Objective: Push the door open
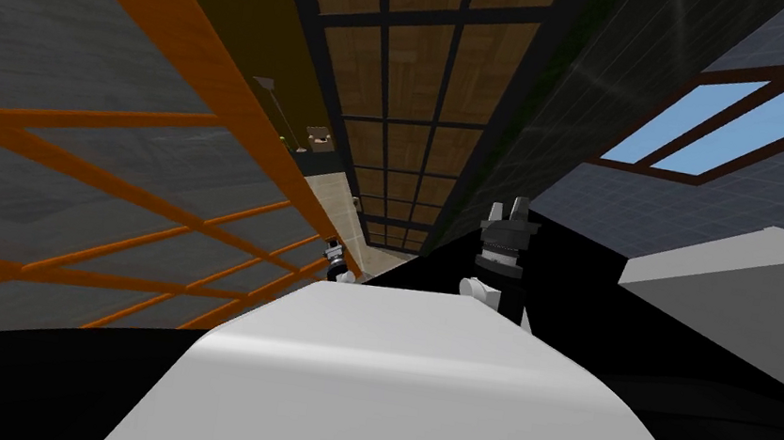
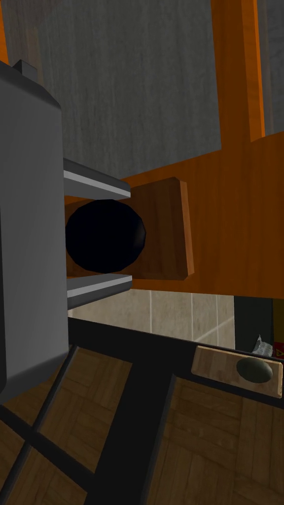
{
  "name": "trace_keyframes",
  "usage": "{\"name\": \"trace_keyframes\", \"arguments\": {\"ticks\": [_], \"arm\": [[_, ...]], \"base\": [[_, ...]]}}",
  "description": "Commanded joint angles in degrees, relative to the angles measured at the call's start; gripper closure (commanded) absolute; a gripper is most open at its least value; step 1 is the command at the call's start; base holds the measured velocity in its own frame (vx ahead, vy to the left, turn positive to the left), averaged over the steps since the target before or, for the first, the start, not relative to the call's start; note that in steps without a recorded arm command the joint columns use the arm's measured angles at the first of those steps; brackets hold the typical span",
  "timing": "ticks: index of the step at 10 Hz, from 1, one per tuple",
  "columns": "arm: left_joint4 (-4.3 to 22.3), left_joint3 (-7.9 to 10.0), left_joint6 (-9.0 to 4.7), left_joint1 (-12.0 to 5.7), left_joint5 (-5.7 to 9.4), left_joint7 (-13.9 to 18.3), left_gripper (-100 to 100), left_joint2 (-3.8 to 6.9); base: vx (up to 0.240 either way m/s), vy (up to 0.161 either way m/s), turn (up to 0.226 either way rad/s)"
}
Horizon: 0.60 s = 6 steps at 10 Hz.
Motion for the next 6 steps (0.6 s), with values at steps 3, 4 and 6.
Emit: {"name": "trace_keyframes", "arguments": {"ticks": [3,4,6], "arm": [[2.3,3.80,-1.87,-1.21,0.78,0.3,100,0.82],[2.4,4.81,-2.01,-1.30,1.01,0.2,100,0.84],[2.5,5.87,-2.16,-1.40,1.25,0.0,100,0.83]], "base": [[0.084,0.032,-0.070],[0.103,0.042,-0.066],[0.058,0.036,-0.043]]}}
